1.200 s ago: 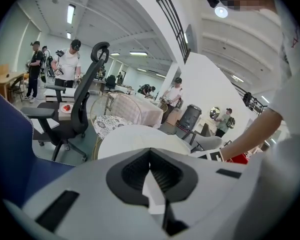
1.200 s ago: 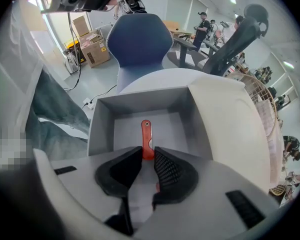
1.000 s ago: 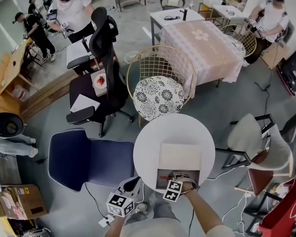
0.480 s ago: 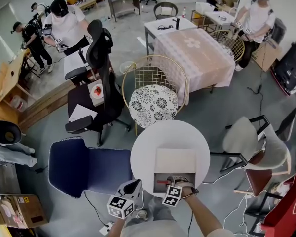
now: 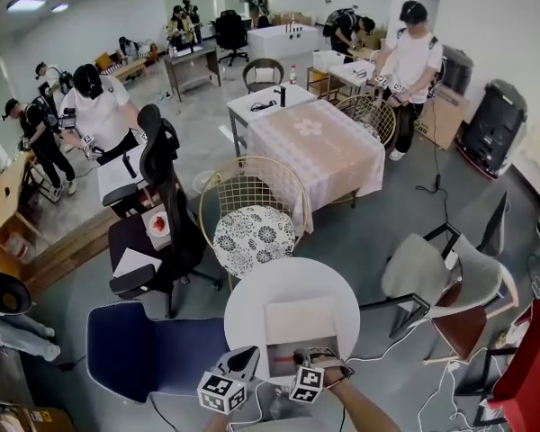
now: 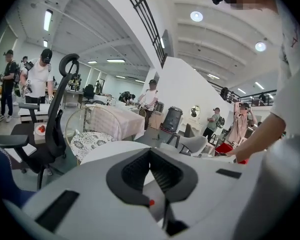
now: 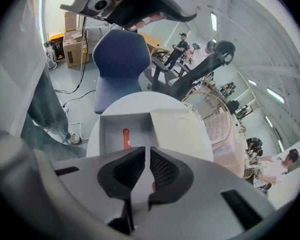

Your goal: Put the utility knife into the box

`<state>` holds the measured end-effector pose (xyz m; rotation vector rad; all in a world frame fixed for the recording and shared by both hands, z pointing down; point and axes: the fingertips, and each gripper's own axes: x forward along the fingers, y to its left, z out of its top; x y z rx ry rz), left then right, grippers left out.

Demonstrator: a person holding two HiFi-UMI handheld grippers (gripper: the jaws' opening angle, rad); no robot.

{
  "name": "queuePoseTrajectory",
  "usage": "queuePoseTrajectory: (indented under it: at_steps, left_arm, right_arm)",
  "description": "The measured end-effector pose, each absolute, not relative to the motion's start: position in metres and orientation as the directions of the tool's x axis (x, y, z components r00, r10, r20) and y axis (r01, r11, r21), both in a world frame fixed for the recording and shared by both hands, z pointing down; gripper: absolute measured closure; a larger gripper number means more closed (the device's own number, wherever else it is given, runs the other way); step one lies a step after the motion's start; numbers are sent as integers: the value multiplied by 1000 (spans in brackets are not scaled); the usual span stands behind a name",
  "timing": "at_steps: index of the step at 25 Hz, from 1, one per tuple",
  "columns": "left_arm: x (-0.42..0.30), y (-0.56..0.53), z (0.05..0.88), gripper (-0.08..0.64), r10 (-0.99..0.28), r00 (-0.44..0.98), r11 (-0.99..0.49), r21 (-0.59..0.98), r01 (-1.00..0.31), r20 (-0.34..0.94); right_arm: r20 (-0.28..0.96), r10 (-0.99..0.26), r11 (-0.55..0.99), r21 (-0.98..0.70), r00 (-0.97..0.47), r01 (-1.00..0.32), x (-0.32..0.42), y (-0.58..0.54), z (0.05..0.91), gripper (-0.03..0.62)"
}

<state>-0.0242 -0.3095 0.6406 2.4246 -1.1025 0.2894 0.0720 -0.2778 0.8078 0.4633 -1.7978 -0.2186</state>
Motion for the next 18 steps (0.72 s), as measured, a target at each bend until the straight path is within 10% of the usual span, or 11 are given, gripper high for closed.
queuePoseTrajectory:
  at_steps: [18]
  left_arm:
    - [12,-290,598,548,-599,759,-719,246,-650,256]
  right_arm:
    - [617,-714,460,57,-331,-886,91,-280,694,575]
